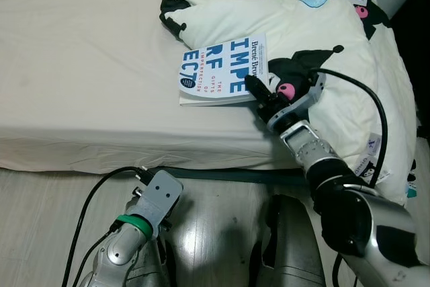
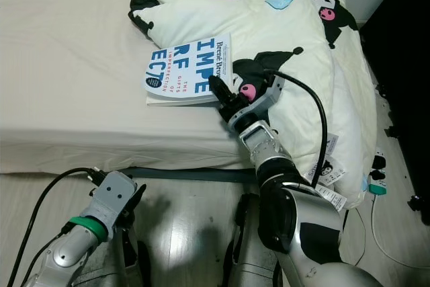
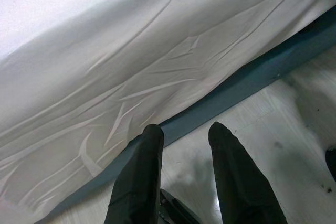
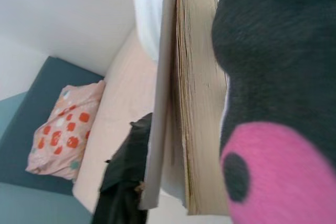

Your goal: Clean up the room

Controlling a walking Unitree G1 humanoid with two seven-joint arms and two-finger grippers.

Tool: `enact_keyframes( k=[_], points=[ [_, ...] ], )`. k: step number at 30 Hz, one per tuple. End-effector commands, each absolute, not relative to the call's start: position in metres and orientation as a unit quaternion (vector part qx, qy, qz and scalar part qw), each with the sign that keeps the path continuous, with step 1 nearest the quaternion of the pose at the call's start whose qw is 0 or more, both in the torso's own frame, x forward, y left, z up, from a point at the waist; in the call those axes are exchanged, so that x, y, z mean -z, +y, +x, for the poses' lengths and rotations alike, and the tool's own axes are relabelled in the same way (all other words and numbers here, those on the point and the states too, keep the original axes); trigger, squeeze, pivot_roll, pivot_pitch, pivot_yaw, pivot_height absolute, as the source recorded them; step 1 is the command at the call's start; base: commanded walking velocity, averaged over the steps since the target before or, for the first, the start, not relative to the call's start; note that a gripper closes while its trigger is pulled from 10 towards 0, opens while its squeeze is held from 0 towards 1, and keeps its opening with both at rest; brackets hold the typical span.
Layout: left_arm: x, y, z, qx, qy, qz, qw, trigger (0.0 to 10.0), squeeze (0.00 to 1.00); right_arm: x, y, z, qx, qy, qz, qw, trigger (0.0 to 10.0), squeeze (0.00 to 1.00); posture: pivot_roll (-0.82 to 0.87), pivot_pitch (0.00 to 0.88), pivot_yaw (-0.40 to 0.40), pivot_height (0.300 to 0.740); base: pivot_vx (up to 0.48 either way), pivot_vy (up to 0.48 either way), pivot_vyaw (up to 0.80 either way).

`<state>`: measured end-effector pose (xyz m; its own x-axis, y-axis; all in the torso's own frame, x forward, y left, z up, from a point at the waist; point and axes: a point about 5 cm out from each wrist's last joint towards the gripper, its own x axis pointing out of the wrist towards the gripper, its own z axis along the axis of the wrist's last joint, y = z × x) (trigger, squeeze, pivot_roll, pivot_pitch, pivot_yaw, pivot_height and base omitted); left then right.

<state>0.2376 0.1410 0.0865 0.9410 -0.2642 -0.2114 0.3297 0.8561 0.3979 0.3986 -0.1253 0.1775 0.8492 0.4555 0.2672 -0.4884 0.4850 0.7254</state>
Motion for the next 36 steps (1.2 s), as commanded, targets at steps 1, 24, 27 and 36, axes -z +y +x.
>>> enact_keyframes(
  k=[1,24,27,36],
  points=[
    [-0.079,0.141,0.231,0.157,0.096,0.221,0.958,10.0,0.00,-0.176,-0.121,0.397,-0.286,-0.012,0.433,0.855,0.0,0.00,0.25,0.305,0.032,0.520,0.000,0.000,0.00],
    [-0.080,0.130,0.253,0.156,0.077,0.217,0.961,10.0,0.00,-0.214,-0.093,0.396,-0.429,-0.052,0.389,0.813,0.0,0.00,0.18,0.231,0.010,0.520,0.000,0.000,0.00],
    [-0.080,0.128,0.257,0.156,0.073,0.215,0.961,10.0,0.00,-0.209,-0.090,0.389,-0.465,-0.044,0.399,0.789,0.0,0.00,0.17,0.217,0.005,0.520,0.000,0.000,0.00],
    [-0.087,0.121,0.265,0.160,0.039,0.232,0.959,10.0,0.00,-0.161,-0.091,0.357,-0.508,0.023,0.398,0.764,10.0,0.00,0.13,0.208,0.000,0.520,0.000,0.000,0.00]
  ],
)
